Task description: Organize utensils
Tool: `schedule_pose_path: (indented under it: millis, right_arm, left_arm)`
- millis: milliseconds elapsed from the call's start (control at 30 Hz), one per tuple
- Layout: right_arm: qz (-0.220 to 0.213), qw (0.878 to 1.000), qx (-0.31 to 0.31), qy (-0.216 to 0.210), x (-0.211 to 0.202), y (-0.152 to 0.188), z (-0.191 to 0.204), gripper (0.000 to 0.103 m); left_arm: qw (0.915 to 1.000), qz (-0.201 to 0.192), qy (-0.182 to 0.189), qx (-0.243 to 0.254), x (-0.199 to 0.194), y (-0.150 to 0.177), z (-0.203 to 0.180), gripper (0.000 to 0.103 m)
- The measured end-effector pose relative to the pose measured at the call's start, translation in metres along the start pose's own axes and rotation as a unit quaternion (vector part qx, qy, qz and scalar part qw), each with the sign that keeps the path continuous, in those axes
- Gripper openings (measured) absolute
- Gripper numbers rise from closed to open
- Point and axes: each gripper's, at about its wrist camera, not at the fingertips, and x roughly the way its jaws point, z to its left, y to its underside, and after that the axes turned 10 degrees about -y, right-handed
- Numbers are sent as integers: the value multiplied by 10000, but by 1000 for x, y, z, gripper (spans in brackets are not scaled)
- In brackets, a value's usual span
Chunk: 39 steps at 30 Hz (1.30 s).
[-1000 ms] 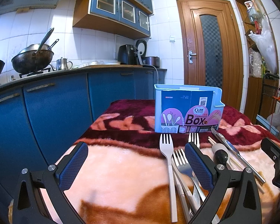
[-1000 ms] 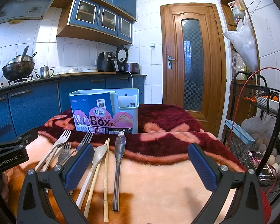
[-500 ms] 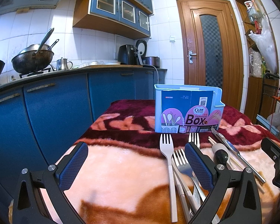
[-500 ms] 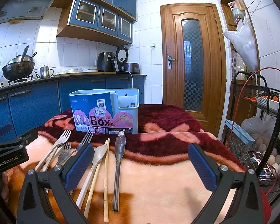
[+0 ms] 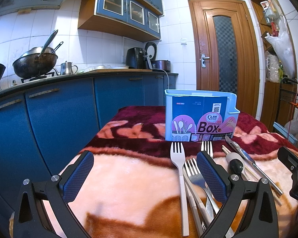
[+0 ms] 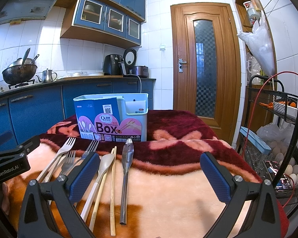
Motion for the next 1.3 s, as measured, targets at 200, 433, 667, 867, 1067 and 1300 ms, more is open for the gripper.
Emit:
schedule_pose_path:
  millis: [200,433,667,867,1067,1300]
  right_arm:
    - [12,10000,39,23,-3,-1,-3,103]
    - [253,9994,205,-67,4,-4,-9,103]
    - [477,9985,223,-176,2,-15,-15,103]
    - [659,9975,-31,-251,0,-30,-17,103]
    - [1200,9915,-340,-381,12,-42,-16,103]
    - [2213,9728,-49,-686,40,-46,-25,102]
  left_arm:
    - [10000,32,6,11,4,-3,0,103]
    - [9998,111,-13,175,6,-5,-6,103]
    - [9986,455,160,233,11,-11,-4,103]
    - [9947,786,292,596,17,-21,-7,103]
    - [9868,1293,621,751,28,-32,-12,103]
    - [9719,1816,648,1352,45,-40,-23,103]
